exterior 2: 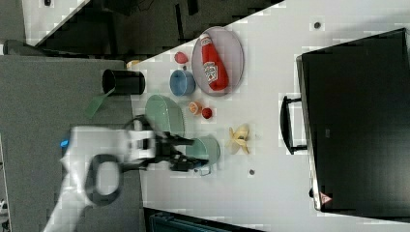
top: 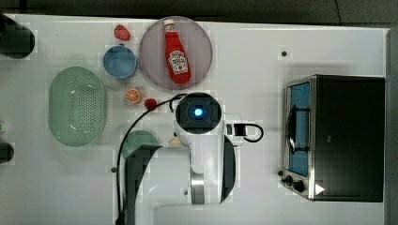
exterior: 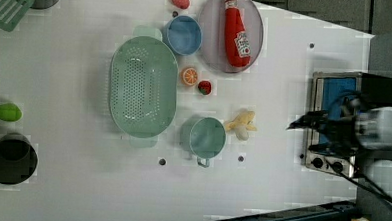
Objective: Pick banana from table and place on oven.
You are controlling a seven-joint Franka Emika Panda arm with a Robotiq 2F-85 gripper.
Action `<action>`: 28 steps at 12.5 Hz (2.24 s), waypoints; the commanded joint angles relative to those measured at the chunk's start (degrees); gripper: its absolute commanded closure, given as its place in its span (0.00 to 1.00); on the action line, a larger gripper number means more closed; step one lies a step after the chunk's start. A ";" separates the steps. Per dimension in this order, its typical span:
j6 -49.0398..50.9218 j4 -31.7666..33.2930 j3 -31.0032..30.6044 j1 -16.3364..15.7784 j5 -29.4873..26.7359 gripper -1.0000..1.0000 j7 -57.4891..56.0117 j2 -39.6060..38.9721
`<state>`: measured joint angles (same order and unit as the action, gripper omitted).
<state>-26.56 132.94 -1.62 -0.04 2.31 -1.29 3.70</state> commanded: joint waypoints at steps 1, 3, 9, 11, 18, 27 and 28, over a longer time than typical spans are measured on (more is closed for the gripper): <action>-8.47 1.65 0.49 1.34 -0.78 0.00 1.93 0.78; -13.34 2.71 0.05 1.17 -0.79 0.00 1.94 -3.93; -28.70 5.31 -1.74 0.73 -0.85 0.00 4.97 -15.25; -30.21 5.73 -1.98 0.52 -0.85 0.00 9.43 -17.93; -35.53 6.11 -3.03 0.41 -0.85 0.29 10.92 -23.72; -37.62 5.68 -3.35 0.41 -0.85 0.75 10.91 -18.56; -37.10 5.19 -3.36 0.41 -0.85 0.75 10.91 -15.94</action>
<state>-64.07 139.55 -5.22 1.20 0.52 7.31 -16.49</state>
